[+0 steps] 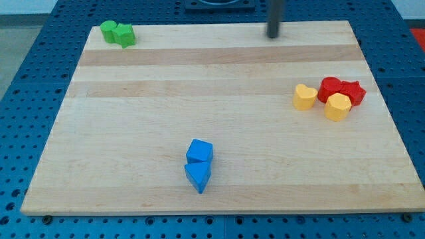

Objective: Push the red blocks left side along with the heart

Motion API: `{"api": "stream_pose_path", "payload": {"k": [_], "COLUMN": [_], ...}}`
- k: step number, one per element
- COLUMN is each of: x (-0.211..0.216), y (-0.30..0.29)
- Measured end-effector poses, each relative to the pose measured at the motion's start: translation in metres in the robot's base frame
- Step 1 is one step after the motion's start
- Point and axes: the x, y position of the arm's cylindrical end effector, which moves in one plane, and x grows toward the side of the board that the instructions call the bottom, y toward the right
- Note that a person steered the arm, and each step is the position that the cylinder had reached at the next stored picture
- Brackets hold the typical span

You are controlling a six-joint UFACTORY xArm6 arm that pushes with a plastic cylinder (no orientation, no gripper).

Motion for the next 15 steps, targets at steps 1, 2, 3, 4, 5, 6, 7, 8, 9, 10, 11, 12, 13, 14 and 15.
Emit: {"api": "stream_pose_path", "payload": {"k": [1,2,3,4,5,6,7,8,9,10,11,12,13,14,15], "x": [0.020,0.061,0.113,0.165,0.177,0.197,0.195,0.190,0.188,0.188,0.188,0.188,0.180,0.162,0.149], "y": [0.116,0.176,0.177,0.177,0.163,0.134,0.126,0.102,0.075,0.061,0.032,0.002,-0.020,-0.043,-0.072]}}
